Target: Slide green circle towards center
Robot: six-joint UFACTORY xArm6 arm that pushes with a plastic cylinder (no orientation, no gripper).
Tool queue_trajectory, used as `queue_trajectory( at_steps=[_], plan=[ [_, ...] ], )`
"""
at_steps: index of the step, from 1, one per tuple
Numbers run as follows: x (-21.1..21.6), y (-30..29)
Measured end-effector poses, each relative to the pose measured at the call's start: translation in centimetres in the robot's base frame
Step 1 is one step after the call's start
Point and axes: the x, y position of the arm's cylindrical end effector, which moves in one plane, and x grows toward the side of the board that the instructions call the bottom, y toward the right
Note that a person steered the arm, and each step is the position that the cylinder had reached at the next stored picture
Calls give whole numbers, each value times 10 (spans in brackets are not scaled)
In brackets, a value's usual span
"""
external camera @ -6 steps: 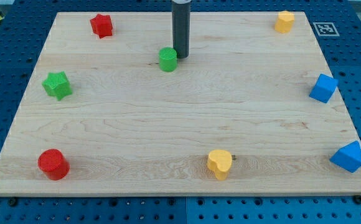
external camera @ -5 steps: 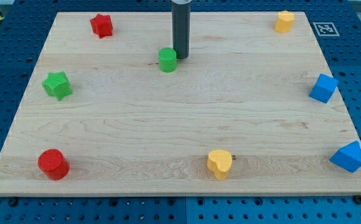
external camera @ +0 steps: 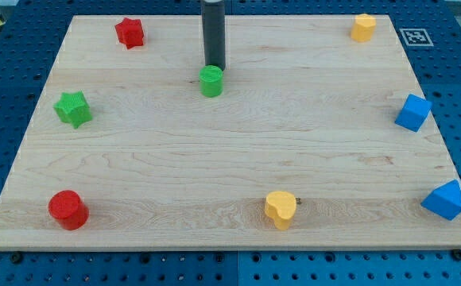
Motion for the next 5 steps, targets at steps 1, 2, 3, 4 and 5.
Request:
queue_trajectory(
  at_steps=[1,2,3,4,5],
  plan=[
    [25,5],
    [33,5],
    [51,5],
    [51,5],
    [42,-7]
  ],
)
